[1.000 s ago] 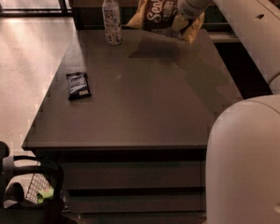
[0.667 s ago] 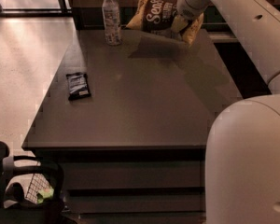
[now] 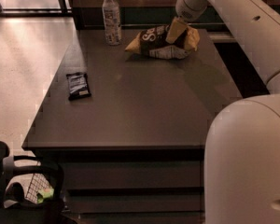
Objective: Move brown chip bag near blue plastic bottle
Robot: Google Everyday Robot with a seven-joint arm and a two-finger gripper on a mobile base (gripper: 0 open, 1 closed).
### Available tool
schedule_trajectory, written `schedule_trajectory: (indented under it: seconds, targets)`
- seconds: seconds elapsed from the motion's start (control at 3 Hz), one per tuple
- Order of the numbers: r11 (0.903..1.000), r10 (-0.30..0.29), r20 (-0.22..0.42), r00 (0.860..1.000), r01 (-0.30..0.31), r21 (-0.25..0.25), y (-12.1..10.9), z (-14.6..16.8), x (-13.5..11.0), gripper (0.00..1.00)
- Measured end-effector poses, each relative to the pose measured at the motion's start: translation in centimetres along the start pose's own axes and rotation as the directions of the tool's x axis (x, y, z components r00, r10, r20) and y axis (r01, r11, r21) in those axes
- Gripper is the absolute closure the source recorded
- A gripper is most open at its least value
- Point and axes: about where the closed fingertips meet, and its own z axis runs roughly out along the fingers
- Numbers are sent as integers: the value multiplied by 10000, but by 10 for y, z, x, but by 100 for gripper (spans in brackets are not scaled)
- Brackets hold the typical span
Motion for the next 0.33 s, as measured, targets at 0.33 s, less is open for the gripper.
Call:
schedule_trajectory:
  seconds: [0.33]
  targets:
    - [10000,0,0,10000,0,-2,0,0,0,0]
